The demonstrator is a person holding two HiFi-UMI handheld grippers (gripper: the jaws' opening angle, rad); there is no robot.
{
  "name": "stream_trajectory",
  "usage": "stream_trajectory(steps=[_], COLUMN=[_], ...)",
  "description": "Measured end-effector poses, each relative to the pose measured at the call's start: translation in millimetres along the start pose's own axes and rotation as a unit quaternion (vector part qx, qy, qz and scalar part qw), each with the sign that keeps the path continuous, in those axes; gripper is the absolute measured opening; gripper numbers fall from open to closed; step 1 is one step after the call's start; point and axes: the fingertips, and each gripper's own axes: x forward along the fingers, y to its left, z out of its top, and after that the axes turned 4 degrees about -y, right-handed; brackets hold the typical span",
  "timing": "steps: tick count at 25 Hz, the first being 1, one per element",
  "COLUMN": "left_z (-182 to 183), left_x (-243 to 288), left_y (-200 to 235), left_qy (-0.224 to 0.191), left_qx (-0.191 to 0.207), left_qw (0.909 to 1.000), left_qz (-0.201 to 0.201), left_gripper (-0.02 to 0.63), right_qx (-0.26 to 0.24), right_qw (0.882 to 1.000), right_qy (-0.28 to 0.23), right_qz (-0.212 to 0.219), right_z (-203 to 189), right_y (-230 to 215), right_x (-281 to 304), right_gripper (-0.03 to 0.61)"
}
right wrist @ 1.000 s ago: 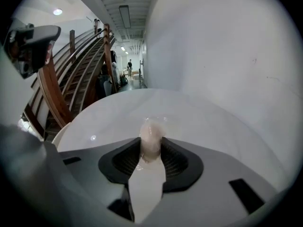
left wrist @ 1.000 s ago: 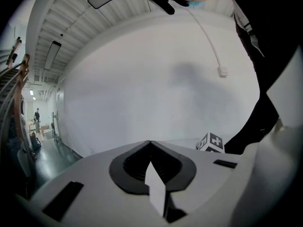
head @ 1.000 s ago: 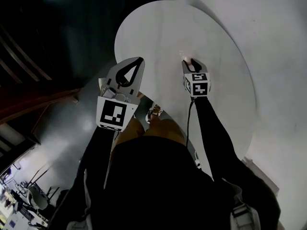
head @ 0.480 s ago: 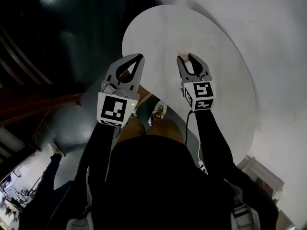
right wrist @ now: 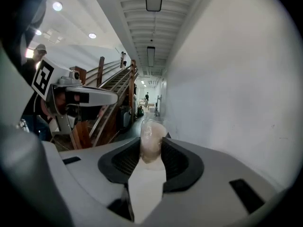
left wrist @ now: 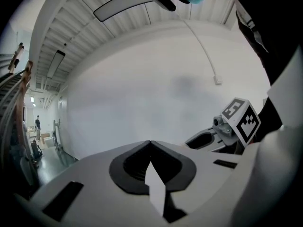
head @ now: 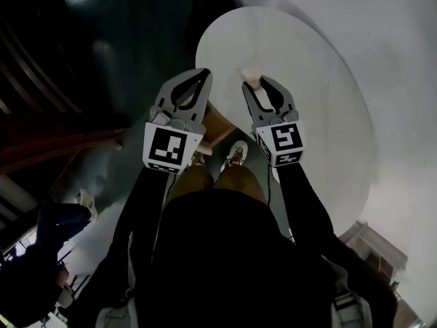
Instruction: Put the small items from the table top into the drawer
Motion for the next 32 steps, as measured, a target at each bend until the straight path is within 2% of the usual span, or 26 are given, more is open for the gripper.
stream_trajectory(steps=[7,16,22,32], left_z=[-19.9,-50.1,-64.3,-72.9], left_x=[-26.4,-63.1,-78.2,-84.1], left_y=[10.3,37.2,49.3,47.6], left_qy=[0.021,0.047,0.054,0.057], left_qx=[-0.007,-0.019,-0.023,-0.028], left_qw=[0.9997,0.9986,0.9982,0.9980], left_qz=[0.000,0.016,0.013,-0.004], left_gripper=[0.014,0.014,0.014,0.014], right_qx=[0.014,0.027,0.040,0.058], right_qw=[0.994,0.970,0.955,0.943], right_qy=[0.085,0.213,0.274,0.325], right_qz=[0.060,0.110,0.109,0.047], right_z=[-69.3,-192.2,-249.9,-300.5], right_y=[63.6,137.0,149.4,141.7], right_x=[21.7,38.1,42.0,38.8], right_gripper=[0.153,0.155,0.158,0.170])
